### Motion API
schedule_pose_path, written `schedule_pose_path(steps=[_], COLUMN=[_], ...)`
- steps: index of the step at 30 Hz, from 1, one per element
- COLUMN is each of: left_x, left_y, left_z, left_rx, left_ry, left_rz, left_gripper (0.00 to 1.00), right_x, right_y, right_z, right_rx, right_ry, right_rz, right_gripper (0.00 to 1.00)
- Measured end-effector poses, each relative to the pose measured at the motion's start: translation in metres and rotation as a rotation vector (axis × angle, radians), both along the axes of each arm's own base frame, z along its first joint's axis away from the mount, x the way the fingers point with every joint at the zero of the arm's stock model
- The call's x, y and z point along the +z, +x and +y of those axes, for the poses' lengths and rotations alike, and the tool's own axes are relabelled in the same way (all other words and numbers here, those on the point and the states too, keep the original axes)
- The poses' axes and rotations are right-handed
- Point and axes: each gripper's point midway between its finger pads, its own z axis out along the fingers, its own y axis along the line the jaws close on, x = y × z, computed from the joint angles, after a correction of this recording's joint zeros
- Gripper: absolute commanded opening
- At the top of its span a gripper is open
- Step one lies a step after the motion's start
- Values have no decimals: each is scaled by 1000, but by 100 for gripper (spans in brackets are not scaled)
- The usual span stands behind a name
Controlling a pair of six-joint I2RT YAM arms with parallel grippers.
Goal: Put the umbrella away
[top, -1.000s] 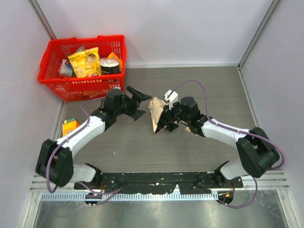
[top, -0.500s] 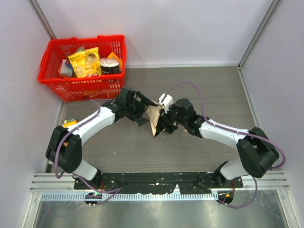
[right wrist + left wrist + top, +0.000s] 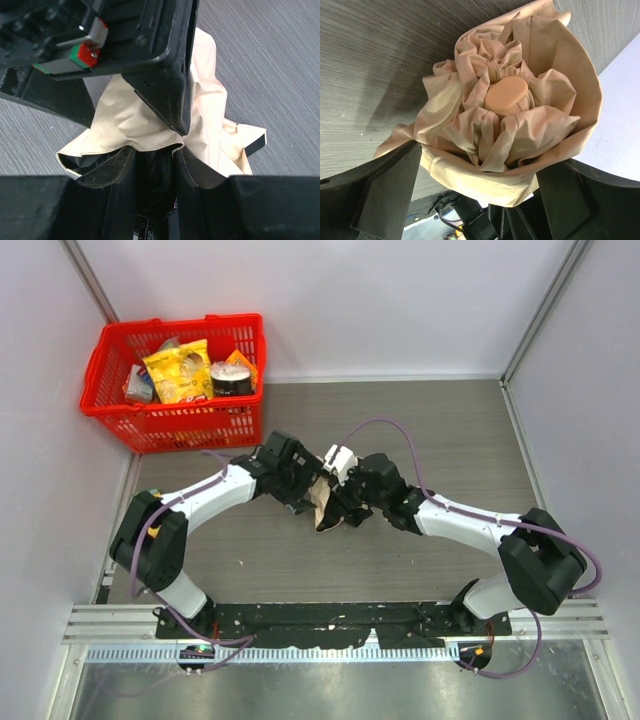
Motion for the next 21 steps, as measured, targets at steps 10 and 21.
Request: schedule_pose_path(steps=[10,21], left_x=[-27,-69], left_y=[3,-15], left_z=[6,20], left_rx=[15,-9], left_ry=[23,73], left_rz=[-59,-151], left_gripper=[49,44], right_x=[0,-30], right_y=[-18,-54], right_z=[18,17], right_rx=[37,-49], right_ry=[14,146], right_rz=[-1,104], right_gripper=[1,9])
